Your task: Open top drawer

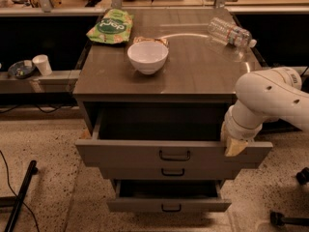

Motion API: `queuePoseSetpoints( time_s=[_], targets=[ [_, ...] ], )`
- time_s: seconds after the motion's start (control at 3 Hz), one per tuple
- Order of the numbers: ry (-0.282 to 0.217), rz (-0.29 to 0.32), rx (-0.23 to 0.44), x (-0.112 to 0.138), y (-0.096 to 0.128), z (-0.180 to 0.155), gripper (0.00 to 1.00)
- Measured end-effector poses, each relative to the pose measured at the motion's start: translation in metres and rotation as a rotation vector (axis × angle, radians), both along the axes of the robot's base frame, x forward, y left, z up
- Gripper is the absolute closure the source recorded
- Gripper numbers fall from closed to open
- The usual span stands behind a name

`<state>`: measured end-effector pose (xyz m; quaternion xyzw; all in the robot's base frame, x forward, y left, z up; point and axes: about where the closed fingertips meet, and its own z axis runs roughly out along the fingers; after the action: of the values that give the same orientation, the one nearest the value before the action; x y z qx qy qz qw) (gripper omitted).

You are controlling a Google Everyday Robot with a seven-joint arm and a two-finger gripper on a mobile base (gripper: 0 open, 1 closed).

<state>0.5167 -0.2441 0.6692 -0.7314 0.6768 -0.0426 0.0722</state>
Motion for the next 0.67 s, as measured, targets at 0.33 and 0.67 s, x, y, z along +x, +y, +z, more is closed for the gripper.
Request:
queuePoseSetpoints(
  time_s=[0.33, 0.67],
  targets=[
    [-0.001, 0.003, 0.02, -0.0028, -0.001, 0.0, 0.36],
    [-0.001, 0.003, 0.022, -0.0032, -0.0012, 0.0, 0.13]
  ],
)
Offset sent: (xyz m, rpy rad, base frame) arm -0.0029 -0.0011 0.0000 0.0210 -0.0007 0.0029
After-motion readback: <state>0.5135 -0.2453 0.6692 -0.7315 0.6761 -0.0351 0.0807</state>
